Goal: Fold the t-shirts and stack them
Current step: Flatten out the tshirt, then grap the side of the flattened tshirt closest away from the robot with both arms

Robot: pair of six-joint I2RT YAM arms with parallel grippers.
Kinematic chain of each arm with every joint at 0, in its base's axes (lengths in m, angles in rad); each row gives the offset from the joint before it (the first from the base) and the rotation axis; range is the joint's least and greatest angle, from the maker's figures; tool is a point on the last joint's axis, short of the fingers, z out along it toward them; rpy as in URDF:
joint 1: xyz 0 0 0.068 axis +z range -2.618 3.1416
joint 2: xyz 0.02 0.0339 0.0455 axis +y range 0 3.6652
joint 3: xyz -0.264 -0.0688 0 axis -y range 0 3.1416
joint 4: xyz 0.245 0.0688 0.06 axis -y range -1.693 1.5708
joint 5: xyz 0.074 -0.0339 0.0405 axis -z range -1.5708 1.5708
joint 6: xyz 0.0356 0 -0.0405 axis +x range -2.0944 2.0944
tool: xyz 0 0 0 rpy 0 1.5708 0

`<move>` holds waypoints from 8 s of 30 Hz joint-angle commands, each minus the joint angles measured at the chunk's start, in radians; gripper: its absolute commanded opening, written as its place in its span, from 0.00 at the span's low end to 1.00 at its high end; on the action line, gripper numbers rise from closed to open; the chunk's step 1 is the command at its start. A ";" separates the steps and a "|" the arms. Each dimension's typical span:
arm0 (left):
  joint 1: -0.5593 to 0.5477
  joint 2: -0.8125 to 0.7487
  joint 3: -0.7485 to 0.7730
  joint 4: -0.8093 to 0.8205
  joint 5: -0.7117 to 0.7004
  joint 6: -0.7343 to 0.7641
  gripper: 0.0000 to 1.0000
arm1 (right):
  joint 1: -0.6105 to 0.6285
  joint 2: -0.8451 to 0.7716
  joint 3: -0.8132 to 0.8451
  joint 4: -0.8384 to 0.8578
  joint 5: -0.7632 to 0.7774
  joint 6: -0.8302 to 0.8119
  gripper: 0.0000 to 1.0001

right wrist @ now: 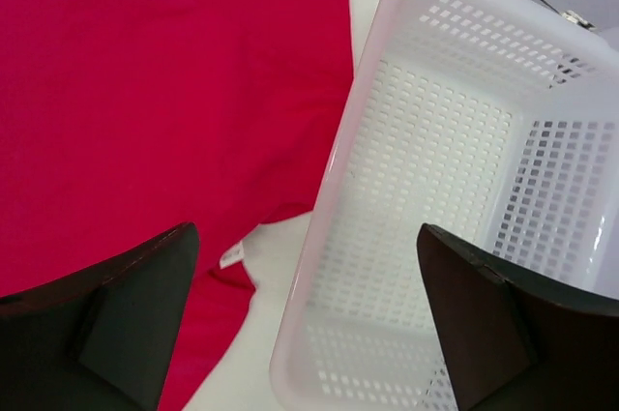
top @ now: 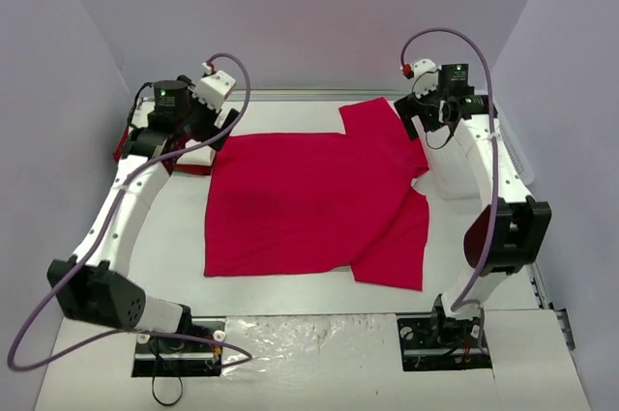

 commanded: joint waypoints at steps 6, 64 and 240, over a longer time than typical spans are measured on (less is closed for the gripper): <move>0.010 -0.188 -0.216 -0.070 -0.010 -0.002 0.94 | 0.045 -0.183 -0.256 -0.039 -0.098 -0.001 0.81; 0.203 -0.363 -0.397 -0.040 0.212 -0.085 0.94 | -0.028 0.663 0.454 -0.097 0.215 0.081 0.00; -0.058 0.034 -0.362 -0.248 -0.204 0.072 0.02 | 0.120 -0.236 -0.631 -0.483 0.033 -0.340 0.39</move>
